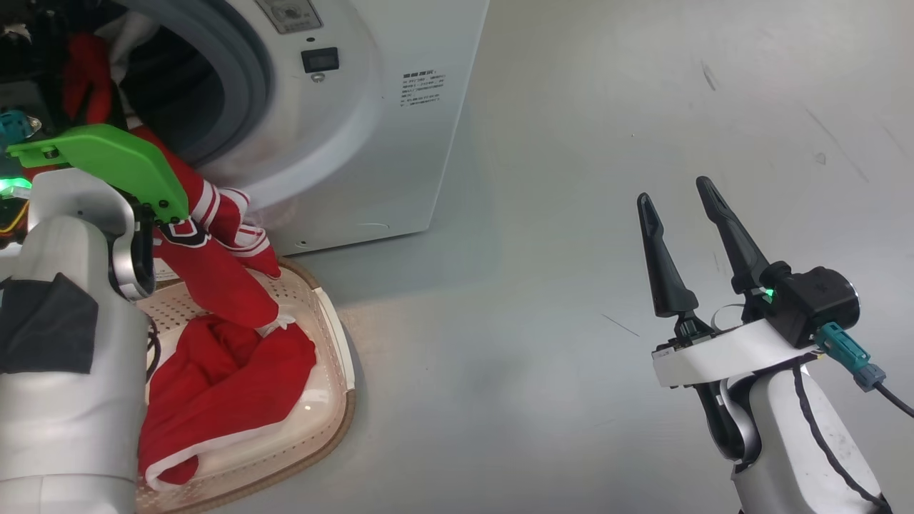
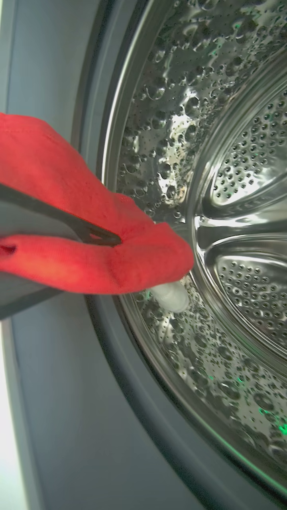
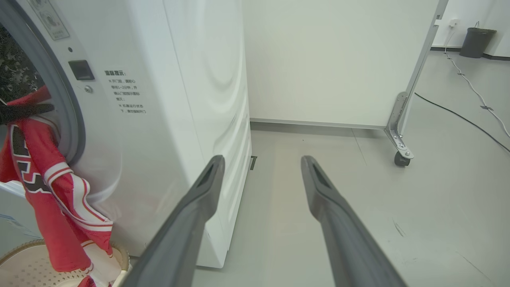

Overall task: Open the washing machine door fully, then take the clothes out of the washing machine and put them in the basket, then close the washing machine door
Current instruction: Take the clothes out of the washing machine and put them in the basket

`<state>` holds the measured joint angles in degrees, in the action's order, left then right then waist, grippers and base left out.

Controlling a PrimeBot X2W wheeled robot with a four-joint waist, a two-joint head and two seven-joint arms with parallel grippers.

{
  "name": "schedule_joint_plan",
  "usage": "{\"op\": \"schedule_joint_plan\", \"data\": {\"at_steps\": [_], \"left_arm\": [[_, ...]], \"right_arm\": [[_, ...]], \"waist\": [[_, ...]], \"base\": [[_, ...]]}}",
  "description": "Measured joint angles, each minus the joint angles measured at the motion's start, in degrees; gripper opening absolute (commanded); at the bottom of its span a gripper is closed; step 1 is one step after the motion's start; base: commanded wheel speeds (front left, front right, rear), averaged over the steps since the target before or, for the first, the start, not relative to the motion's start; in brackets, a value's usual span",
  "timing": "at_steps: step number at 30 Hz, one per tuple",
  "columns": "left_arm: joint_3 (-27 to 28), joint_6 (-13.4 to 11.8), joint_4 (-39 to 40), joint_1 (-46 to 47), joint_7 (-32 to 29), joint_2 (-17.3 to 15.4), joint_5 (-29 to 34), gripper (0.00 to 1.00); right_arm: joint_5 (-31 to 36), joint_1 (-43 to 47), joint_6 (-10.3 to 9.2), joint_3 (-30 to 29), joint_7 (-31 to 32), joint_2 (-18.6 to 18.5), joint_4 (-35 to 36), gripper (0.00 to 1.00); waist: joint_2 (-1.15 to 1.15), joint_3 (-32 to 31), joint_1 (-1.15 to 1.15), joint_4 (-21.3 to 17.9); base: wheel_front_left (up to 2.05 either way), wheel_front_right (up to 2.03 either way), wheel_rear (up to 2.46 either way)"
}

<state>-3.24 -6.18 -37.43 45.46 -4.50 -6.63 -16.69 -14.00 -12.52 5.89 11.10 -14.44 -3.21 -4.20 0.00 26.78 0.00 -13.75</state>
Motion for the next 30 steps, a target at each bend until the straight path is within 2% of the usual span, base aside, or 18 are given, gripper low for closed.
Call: {"op": "schedule_joint_plan", "data": {"at_steps": [6, 17, 30], "left_arm": [[0.2, 1.2, 1.5, -0.9, 5.1, 1.5, -1.1, 0.00], [-1.3, 3.5, 2.1, -9.6, 10.6, 2.5, -1.6, 0.00], [-5.7, 5.0, 2.1, -18.6, 8.5, 3.4, -1.4, 0.00]], "right_arm": [[0.2, 0.2, -0.09, -0.9, 0.0, -0.2, -0.2, 1.00], [1.0, 2.8, -0.45, -1.5, 0.0, -1.0, -0.9, 1.00], [1.4, 4.6, -0.43, -0.6, 0.0, -1.2, -0.8, 1.00]], "waist": [[0.00, -1.9, 0.00, 1.3], [0.00, -6.5, 0.00, 4.8], [0.00, -9.6, 0.00, 7.9]], "base": [[0.00, 0.00, 0.00], [0.00, 0.00, 0.00], [0.00, 0.00, 0.00]]}}
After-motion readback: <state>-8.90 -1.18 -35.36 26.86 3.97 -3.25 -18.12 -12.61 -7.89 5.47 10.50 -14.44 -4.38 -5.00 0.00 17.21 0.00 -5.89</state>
